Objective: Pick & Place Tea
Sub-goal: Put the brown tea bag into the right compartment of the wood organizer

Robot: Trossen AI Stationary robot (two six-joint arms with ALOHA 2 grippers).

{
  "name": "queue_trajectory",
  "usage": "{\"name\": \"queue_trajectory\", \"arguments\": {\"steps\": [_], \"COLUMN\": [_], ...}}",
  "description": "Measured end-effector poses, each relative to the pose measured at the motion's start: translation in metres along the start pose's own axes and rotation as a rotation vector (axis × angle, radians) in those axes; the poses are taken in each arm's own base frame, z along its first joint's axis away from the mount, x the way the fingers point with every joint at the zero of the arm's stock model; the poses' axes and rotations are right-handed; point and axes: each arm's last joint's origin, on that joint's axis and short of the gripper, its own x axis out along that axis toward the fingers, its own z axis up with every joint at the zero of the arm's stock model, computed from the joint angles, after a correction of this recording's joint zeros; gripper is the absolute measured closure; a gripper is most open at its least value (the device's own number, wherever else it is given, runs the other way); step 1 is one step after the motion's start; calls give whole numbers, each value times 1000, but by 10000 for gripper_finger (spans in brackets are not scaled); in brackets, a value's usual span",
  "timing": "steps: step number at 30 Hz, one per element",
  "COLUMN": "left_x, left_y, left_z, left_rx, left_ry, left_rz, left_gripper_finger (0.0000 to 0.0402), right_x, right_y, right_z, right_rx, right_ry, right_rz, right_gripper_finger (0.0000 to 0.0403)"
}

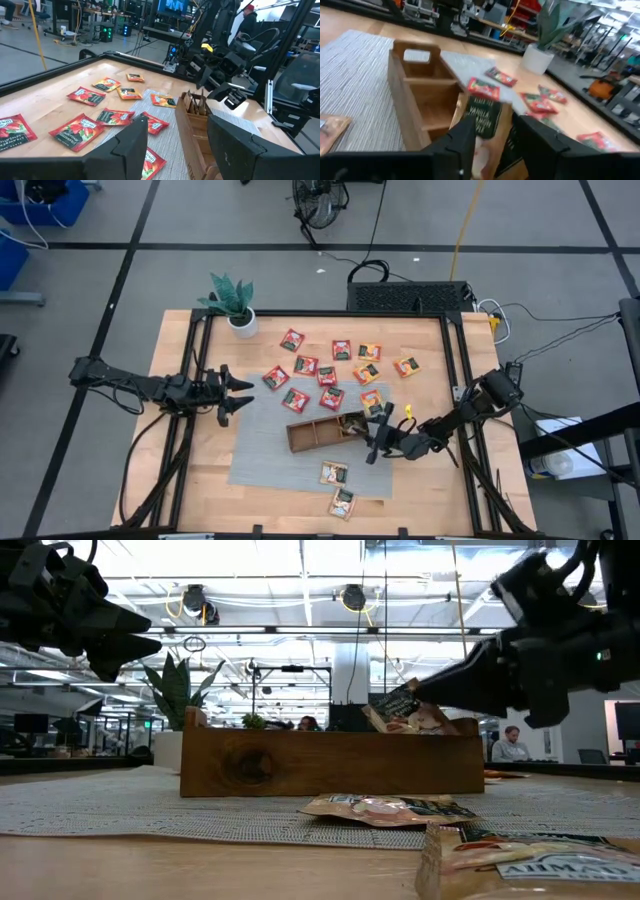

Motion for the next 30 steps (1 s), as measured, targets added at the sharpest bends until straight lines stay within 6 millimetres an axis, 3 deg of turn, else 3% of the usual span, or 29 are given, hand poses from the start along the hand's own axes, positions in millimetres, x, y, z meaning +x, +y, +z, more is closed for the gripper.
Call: {"name": "queue_trajectory", "arguments": {"steps": [4, 9, 12, 16, 22, 30], "left_x": [0, 0, 0, 0, 0, 0], "left_y": [0, 0, 0, 0, 0, 0], "left_z": [0, 0, 0, 0, 0, 0], "left_rx": [0, 0, 0, 0, 0, 0], "left_ry": [0, 0, 0, 0, 0, 0], "left_rz": [0, 0, 0, 0, 0, 0], "left_gripper_finger": [197, 197, 197, 197, 197, 197], "right_x": [-3, -5, 5, 28, 54, 60], "right_y": [-5, -17, -26, -47, -61, -62], "right_z": [16, 54, 89, 125, 126, 117], "right_rx": [-45, -180, -239, -154, -85, -61], "right_ry": [-38, -35, 82, 371, 657, 702], "right_rz": [-1, 19, 129, 373, 523, 538], "right_gripper_finger": [253, 258, 265, 272, 275, 275]}}
